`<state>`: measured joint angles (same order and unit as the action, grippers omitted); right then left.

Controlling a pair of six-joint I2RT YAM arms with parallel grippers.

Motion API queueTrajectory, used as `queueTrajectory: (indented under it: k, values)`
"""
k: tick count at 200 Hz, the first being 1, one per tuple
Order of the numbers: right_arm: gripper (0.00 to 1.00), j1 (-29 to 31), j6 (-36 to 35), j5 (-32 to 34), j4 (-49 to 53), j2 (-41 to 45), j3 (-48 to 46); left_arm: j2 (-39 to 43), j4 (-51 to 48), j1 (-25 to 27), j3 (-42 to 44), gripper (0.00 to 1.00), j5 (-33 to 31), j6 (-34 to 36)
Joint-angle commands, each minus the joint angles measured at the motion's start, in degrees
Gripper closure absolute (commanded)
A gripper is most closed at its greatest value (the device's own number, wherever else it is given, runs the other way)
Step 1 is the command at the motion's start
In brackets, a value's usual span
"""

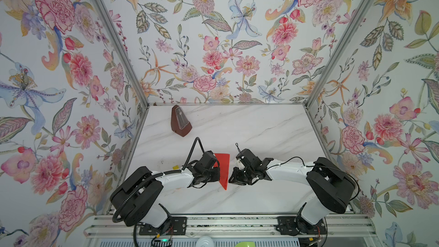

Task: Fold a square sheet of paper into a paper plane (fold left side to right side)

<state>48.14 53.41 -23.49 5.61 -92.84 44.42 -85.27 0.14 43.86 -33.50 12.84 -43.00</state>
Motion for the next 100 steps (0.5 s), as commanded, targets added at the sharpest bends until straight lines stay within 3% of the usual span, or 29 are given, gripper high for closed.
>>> queueTrajectory:
  k: [1,37,100]
  values:
    - [0.75,-2.0,1.3,-2.0,-6.3,0.4,-1.6,-0.8,-1.5,0.3,0.2,1.0,-1.5,-0.6]
    - [0.71,-2.8,6.5,-7.1,-16.7,-2.6,-3.3,-0.6,-1.5,0.3,0.2,1.0,-1.2,-0.8]
    - [0.7,-3.1,9.8,-8.2,-22.4,-6.4,-5.6,-0.7,-1.2,0.3,0.1,1.0,-1.1,-0.9]
